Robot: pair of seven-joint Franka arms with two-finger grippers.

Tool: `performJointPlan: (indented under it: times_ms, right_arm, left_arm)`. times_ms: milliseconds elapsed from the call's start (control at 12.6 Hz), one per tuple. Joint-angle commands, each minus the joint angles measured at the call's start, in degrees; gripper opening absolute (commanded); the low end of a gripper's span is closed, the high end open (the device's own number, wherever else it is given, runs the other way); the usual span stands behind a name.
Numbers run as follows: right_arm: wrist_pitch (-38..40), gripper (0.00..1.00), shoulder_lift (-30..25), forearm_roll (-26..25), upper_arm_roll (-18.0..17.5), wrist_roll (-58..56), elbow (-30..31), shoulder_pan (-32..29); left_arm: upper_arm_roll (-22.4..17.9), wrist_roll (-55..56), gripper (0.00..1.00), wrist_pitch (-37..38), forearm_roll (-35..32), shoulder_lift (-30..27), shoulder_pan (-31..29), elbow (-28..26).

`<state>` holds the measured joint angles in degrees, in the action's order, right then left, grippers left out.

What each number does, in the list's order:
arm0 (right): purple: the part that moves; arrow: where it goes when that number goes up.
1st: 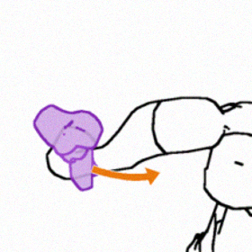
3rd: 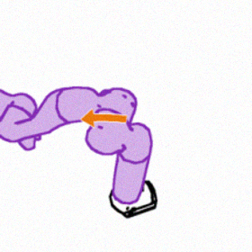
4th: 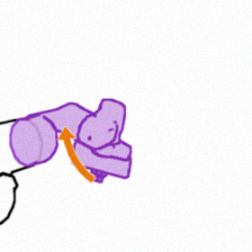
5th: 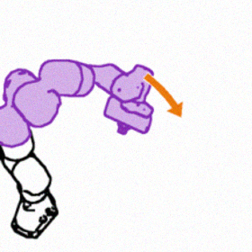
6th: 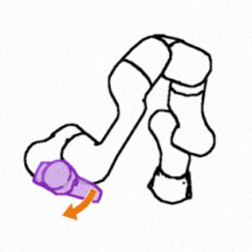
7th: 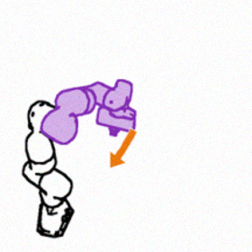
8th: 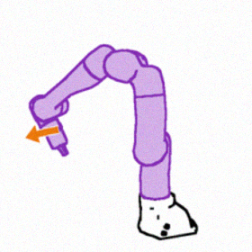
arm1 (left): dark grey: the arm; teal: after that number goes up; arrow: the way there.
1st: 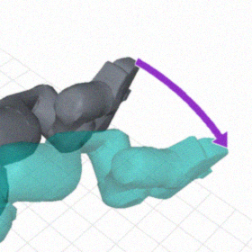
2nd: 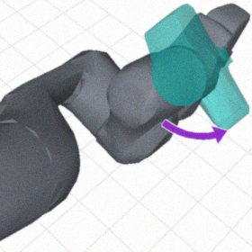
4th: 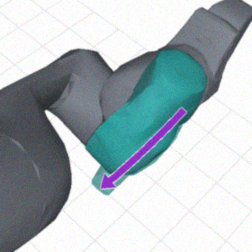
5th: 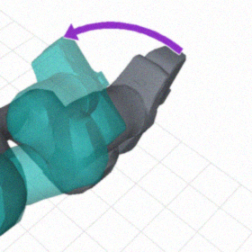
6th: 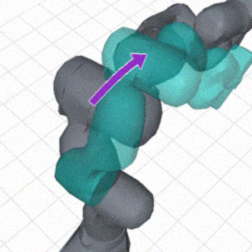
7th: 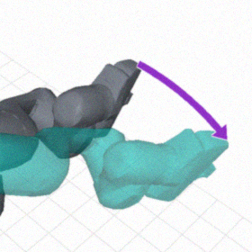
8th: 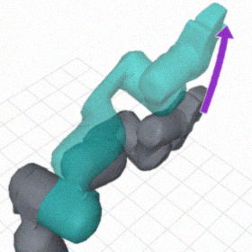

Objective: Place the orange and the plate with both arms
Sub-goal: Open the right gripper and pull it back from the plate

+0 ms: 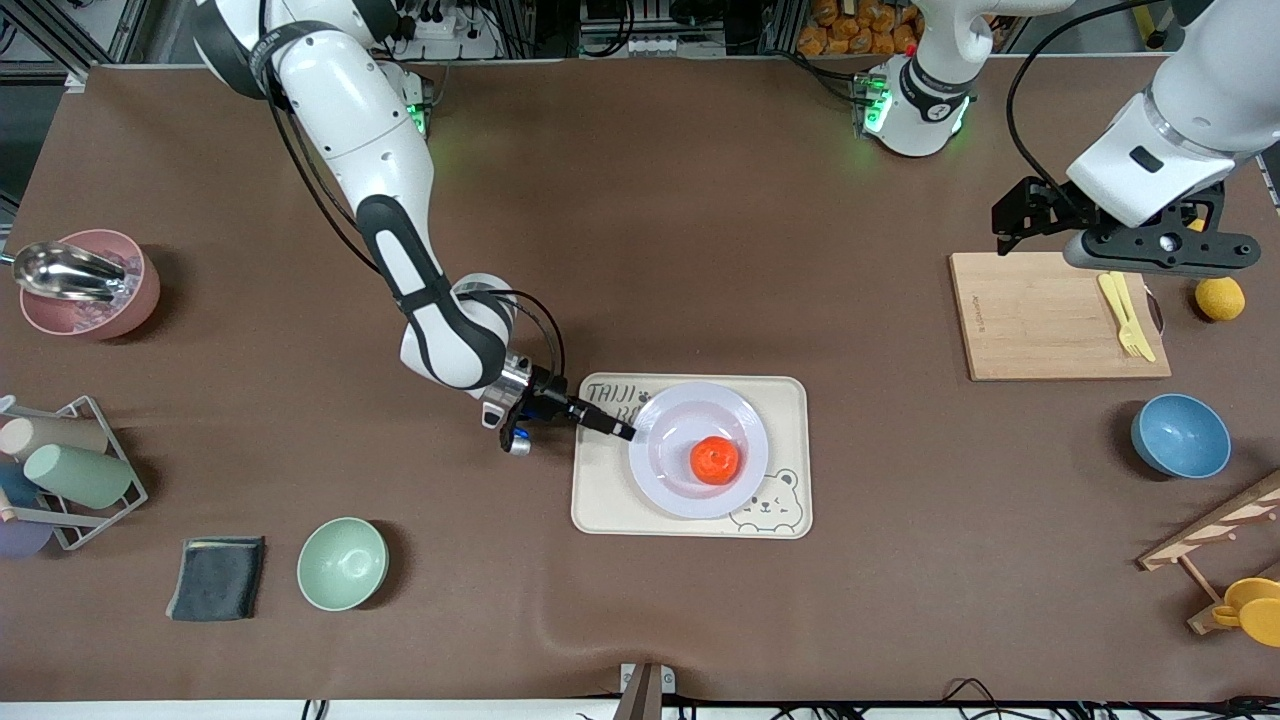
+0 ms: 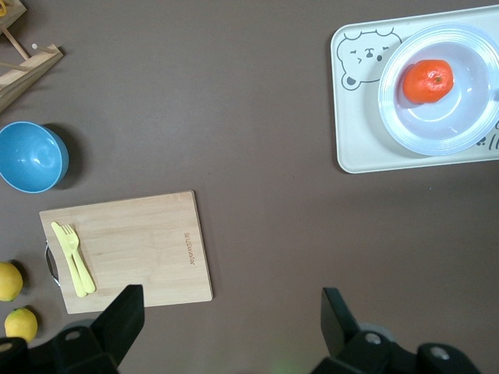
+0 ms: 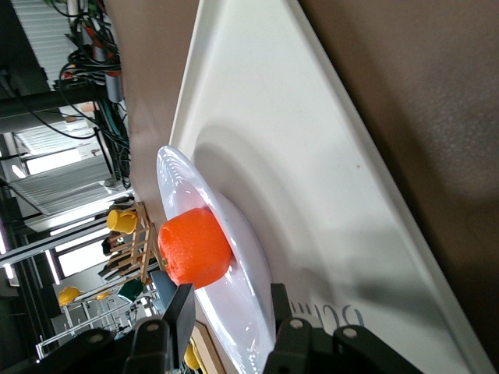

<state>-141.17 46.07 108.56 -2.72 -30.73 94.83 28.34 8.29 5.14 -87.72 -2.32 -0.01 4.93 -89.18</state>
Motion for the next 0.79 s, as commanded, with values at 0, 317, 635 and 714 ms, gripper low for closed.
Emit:
performJointPlan:
  times_ms: [0,317,635,714]
  right_arm:
    - [-0.25,0.47,-3.08,-12.45,-0.62,12.06,0.27,-2.49]
    - [2.98,0.47,-5.29,-23.29,-0.71,18.08,0.45,-6.36]
    - [10.80,0.47,-7.48,-30.32,-0.62,18.25,1.85,-12.67]
    - [14.22,0.47,-8.01,-32.60,-0.62,18.69,1.85,-14.95]
  left_arm:
    - [1.46,1.01,1.00,0.97,1.18,-0.43,-0.09,0.58]
    - [1.91,2.86,1.00,0.97,1.09,-0.34,-0.27,0.58]
    - [1.99,3.21,1.00,0.97,1.18,-0.34,-0.18,0.58]
    - [2.00,3.30,1.00,0.97,1.18,-0.34,-0.09,0.58]
